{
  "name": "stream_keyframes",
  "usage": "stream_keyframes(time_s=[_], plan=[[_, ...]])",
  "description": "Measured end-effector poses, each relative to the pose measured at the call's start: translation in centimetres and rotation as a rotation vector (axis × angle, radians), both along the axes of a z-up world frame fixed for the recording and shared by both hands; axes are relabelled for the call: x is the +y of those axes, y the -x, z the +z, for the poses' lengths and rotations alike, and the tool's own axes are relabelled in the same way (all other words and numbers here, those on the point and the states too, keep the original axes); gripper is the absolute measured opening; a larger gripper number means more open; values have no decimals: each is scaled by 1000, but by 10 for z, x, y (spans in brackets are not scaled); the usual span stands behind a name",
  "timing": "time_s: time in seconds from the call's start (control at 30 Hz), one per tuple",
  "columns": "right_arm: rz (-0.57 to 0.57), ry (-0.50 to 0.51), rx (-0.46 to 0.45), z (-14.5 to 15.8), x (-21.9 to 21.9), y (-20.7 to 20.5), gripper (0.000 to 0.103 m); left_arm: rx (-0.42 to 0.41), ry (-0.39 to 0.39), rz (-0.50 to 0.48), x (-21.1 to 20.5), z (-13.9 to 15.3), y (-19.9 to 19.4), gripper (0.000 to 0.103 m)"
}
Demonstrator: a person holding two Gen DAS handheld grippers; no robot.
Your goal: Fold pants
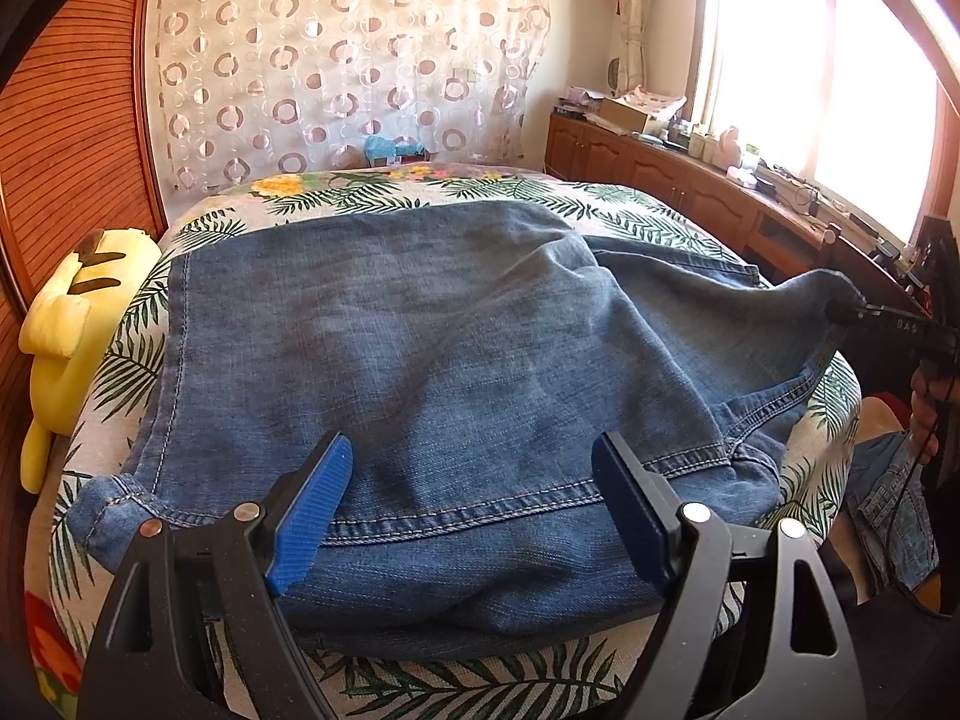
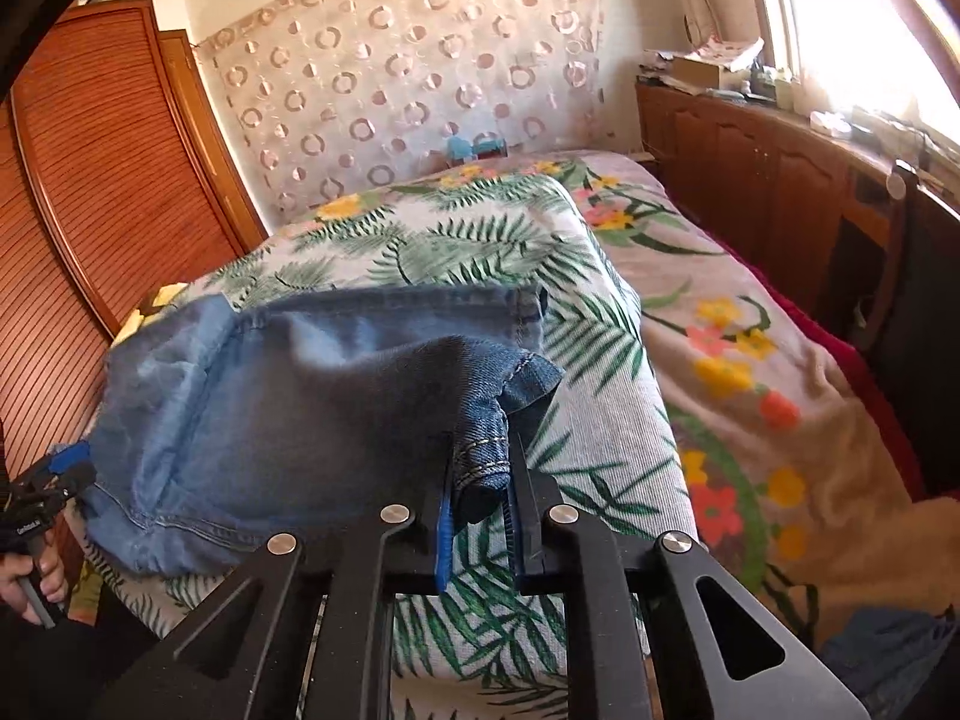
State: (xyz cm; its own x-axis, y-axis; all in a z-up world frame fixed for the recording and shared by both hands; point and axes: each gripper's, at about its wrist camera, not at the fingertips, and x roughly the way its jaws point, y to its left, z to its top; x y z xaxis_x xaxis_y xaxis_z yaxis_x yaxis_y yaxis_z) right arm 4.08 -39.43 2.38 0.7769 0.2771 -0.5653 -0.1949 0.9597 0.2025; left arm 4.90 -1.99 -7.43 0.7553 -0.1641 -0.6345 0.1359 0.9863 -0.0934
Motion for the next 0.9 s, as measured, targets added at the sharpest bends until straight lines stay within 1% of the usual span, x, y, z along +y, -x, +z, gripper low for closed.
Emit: stream_keyframes(time_s=[0.13, 0.23, 0.43, 0.6, 0.7, 0.9], plan=[[32, 5, -55, 18, 11, 7, 12, -7, 5, 5, 3, 2, 1, 83], [78, 10, -110, 36, 24, 12, 11, -13, 8, 11, 5, 4, 3, 83], [213, 10, -213, 78, 63, 19, 10, -35, 16, 29, 13, 11, 6, 83], [360, 34, -292, 110, 114, 21, 10, -57, 28, 52, 26, 17, 10, 83], [451, 36, -301, 112, 151, 18, 10, -64, 37, 64, 34, 18, 13, 83], [617, 41, -246, 90, 222, 11, 10, -60, 42, 86, 47, 15, 17, 83]])
